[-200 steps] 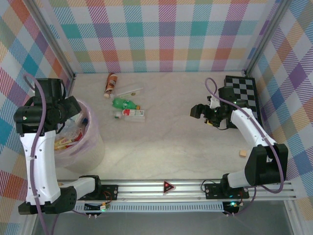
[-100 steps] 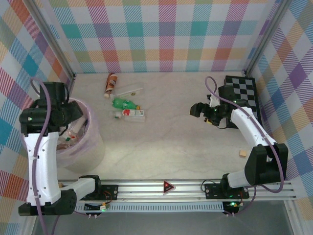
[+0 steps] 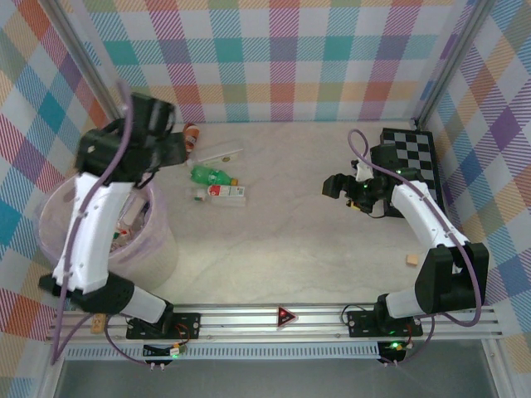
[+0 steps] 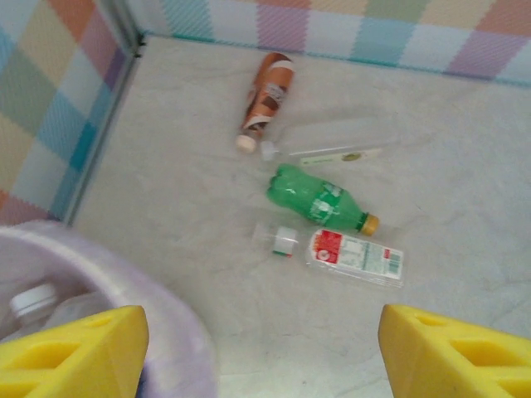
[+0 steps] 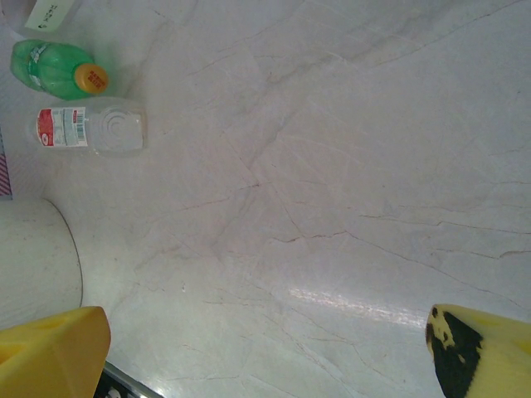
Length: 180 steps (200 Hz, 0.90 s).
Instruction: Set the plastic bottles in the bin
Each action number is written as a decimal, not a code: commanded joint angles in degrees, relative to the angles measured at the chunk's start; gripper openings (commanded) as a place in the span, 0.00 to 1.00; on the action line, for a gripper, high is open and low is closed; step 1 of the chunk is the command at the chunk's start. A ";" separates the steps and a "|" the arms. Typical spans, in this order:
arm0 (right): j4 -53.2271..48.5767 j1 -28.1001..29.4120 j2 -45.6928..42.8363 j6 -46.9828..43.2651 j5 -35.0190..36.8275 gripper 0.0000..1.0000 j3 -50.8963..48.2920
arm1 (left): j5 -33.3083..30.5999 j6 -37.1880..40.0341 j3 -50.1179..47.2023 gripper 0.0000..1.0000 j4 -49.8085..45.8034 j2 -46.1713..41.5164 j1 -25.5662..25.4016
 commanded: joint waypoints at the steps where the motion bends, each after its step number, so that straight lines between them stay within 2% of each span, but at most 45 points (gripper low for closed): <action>1: -1.03 0.44 -1.43 -0.03 0.27 0.98 0.74 | -3.37 -1.73 2.68 0.75 2.15 3.82 -4.51; 33: -0.80 0.44 -1.60 0.00 0.28 0.98 0.06 | -1.54 -2.64 3.47 0.78 4.79 11.29 -8.79; 92: -0.74 0.49 -2.18 -0.52 0.70 0.98 -0.99 | 4.69 -4.47 -0.91 0.85 11.68 20.02 -9.37; 127: -0.90 0.45 -2.87 -1.08 1.33 0.98 -1.62 | 5.18 3.90 -5.28 0.90 15.53 23.90 -9.24; 180: -1.79 0.33 -4.01 -1.07 1.46 0.98 -2.23 | 11.11 13.80 -14.65 0.90 24.74 29.15 -7.21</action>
